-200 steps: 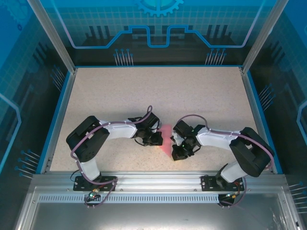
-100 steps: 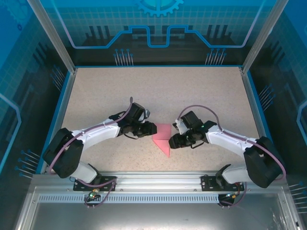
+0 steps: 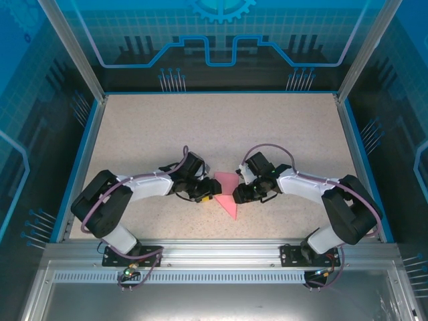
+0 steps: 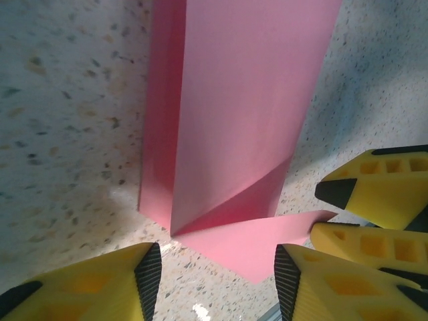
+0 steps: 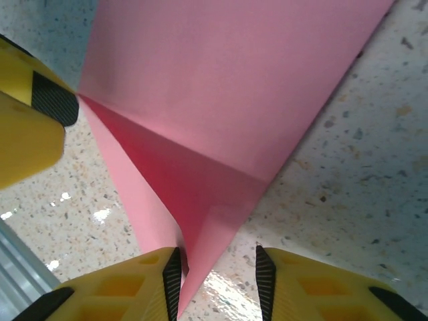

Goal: Fold a paper plane with a square sheet of paper (fold left side to right side)

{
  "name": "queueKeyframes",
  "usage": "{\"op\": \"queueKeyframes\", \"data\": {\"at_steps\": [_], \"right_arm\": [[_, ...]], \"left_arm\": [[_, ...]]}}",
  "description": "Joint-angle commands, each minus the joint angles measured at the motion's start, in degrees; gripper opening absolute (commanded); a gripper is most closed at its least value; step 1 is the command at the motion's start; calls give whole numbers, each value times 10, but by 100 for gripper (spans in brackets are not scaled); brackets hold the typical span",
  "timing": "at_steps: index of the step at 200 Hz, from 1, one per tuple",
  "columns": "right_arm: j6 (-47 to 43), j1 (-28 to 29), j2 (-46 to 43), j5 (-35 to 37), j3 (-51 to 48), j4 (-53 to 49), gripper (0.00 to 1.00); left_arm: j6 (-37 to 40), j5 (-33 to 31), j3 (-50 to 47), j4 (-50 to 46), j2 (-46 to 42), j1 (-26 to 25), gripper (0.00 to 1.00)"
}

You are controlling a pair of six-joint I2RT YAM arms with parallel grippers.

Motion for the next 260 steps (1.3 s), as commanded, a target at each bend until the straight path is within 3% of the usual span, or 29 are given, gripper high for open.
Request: {"op": "queueKeyframes", "data": {"at_steps": [1,32,75,131,179,260], "right_arm": [[-5,-4,2,21,2,-5,36],[-8,-3,-6,31,0,-8,36],[-5,2,-76,53,-22,-2,36],[17,81,-188,116,-72,-1,41],[11,134,-160,148,-73,11,42],[-4,149,-98,174,-50,29,42]], "left_arm": [[-14,24,16,21,23,-13,50],[-12,18,32,15,44,-23,48],[-22,23,45,23,42,-25,29],[-32,25,75,12,38,-25,17],[-51,25,101,9,65,-25,5],[-65,27,127,1,83,-27,4]]}}
